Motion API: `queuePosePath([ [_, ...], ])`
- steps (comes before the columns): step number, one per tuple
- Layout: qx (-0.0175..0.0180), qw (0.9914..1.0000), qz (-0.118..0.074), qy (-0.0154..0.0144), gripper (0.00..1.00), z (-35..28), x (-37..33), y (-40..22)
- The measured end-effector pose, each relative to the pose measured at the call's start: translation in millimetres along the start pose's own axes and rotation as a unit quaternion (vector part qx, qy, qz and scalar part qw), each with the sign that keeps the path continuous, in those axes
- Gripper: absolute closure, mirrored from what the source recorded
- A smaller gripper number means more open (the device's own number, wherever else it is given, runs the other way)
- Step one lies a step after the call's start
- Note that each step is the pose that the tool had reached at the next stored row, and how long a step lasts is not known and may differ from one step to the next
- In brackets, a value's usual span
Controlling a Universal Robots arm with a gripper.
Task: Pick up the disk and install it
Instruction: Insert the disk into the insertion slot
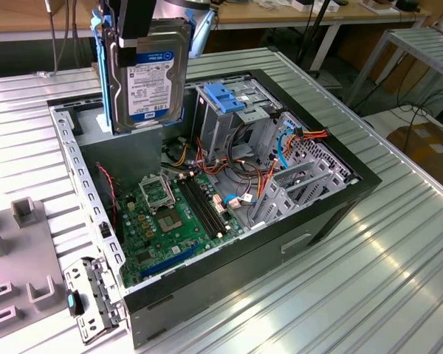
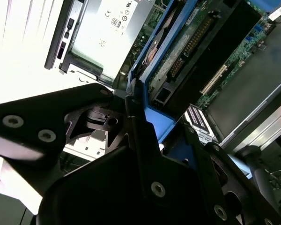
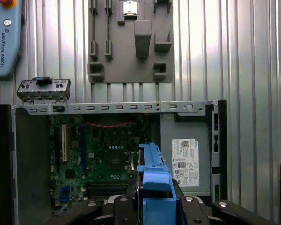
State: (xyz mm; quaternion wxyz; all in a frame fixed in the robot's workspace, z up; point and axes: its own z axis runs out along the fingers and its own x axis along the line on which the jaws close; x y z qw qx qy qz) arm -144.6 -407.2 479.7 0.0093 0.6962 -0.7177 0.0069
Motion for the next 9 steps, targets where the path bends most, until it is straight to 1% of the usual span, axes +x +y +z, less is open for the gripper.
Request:
queuePosePath([
  [3,0.0000,1.00000,0.000,0.0000,0.63,0.1,3.9,-0.5],
  [9,0.0000,1.00000,0.000,0.0000,0.63,0.6,14.8,-1.3],
])
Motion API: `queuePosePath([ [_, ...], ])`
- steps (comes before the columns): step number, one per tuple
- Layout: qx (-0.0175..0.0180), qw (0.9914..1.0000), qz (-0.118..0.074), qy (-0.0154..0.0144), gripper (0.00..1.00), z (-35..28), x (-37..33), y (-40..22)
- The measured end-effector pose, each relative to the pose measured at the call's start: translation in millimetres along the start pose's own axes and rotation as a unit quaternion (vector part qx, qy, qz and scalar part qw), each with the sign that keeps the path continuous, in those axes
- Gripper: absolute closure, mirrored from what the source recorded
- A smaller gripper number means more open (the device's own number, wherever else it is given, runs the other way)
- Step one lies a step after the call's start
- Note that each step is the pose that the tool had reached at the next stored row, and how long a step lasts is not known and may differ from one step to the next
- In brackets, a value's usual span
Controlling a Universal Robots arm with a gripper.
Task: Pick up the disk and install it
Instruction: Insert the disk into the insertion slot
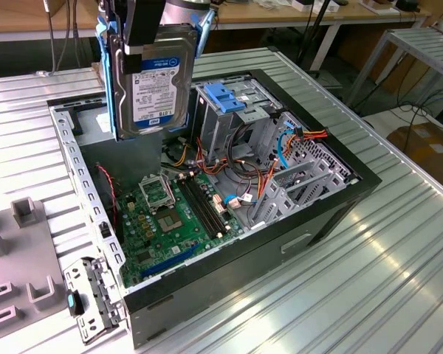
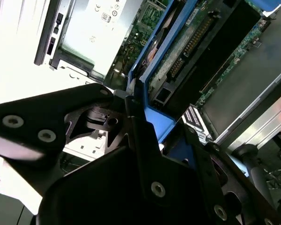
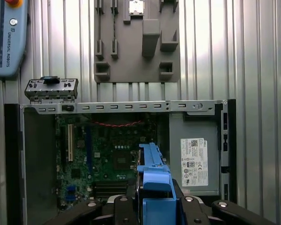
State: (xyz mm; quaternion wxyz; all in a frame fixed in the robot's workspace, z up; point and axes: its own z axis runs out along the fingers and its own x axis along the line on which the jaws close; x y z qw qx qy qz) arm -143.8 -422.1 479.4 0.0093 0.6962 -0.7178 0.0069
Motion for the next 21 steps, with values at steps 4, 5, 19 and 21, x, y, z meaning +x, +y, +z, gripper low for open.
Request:
queuePosePath([
  [4,0.0000,1.00000,0.000,0.0000,0.63,0.5,6.6,-1.4],
  [5,0.0000,1.00000,0.000,0.0002,0.63,0.5,7.3,-1.8],
  [19,0.0001,1.00000,0.000,0.0009,0.63,2.0,27.4,-8.7],
  [21,0.0001,1.00000,0.000,0.0013,0.63,2.3,29.0,-12.3],
])
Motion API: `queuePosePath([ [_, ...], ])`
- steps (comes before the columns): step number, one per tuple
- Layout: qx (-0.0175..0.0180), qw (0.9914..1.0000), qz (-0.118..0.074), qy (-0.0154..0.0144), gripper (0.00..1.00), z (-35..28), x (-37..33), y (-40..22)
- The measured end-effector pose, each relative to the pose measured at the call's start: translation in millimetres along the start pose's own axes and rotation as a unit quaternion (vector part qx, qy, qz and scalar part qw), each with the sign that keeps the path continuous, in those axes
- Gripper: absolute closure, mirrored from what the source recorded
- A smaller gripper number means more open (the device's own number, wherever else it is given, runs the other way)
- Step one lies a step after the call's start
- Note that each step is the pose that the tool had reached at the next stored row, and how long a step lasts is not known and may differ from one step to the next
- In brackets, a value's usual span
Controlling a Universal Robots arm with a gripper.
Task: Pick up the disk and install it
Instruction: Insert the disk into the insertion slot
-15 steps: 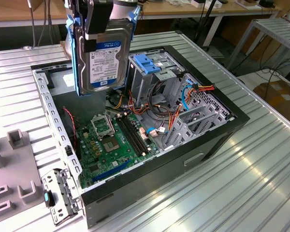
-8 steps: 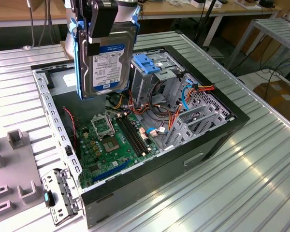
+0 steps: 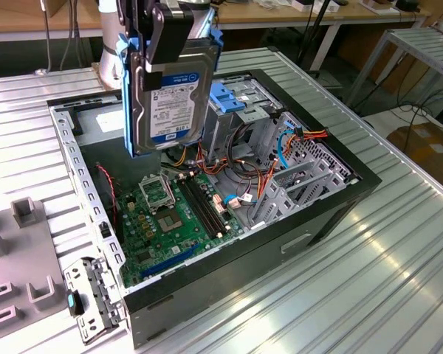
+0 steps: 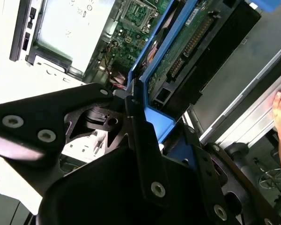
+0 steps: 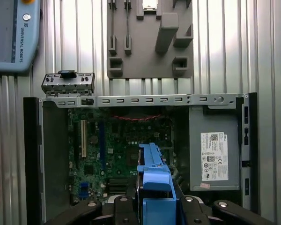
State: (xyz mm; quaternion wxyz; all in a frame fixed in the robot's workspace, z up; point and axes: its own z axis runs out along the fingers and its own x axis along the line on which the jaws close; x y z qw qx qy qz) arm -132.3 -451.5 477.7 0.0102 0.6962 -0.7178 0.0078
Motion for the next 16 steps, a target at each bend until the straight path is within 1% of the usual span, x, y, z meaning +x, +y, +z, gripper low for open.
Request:
queuePosePath([
  [3,0.0000,1.00000,0.000,0.0007,0.63,0.3,1.7,-5.1],
  [5,0.0001,1.00000,0.000,0.0012,0.63,0.6,2.6,-9.6],
  [6,0.0000,1.00000,0.000,0.0019,0.63,0.7,3.2,-13.7],
  [8,0.0001,1.00000,0.000,0.0025,0.63,1.0,4.1,-18.8],
  [11,0.0000,0.99999,0.000,0.0046,0.63,1.3,6.6,-30.4],
  [12,0.0001,0.99999,0.000,0.0048,0.63,1.6,7.7,-33.0],
  [13,0.0001,0.99999,0.000,0.0050,0.63,1.6,8.5,-34.2],
  [16,0.0001,0.99999,0.000,0.0051,0.63,2.0,15.5,-37.3],
])
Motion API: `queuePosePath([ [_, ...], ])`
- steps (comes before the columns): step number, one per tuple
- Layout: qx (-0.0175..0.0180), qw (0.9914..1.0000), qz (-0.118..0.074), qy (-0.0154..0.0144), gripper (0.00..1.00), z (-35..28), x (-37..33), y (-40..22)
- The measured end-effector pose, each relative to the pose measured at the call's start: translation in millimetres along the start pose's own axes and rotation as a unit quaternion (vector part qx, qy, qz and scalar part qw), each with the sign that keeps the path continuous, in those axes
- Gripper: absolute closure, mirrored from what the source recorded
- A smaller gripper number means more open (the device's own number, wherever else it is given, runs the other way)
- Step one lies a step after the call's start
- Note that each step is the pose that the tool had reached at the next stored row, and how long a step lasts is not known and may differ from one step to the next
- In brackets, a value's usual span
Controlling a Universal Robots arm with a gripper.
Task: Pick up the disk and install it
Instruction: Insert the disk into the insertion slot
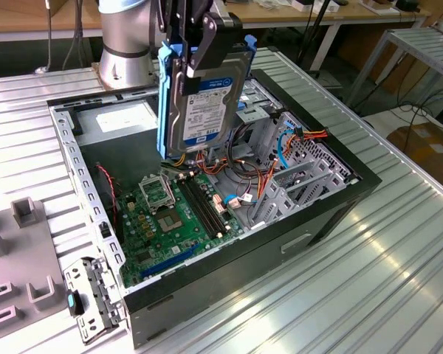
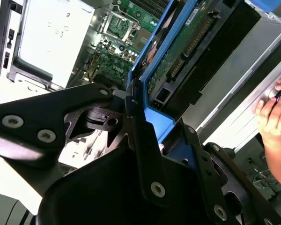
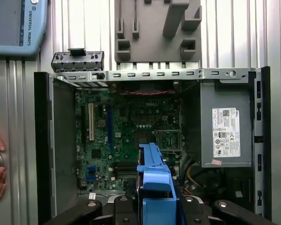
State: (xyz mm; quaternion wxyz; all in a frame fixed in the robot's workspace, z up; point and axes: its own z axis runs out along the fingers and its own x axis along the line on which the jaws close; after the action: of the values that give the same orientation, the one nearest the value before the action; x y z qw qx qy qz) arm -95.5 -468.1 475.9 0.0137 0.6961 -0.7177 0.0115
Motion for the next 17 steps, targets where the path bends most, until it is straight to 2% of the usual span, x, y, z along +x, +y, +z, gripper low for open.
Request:
queuePosePath([
  [5,0.0000,1.00000,0.000,0.0000,0.63,0.6,10.9,-3.0],
  [6,0.0000,1.00000,0.000,0.0000,0.63,0.8,15.7,-4.7],
  [17,0.0000,1.00000,0.000,0.0000,0.63,2.4,42.1,-12.2],
])
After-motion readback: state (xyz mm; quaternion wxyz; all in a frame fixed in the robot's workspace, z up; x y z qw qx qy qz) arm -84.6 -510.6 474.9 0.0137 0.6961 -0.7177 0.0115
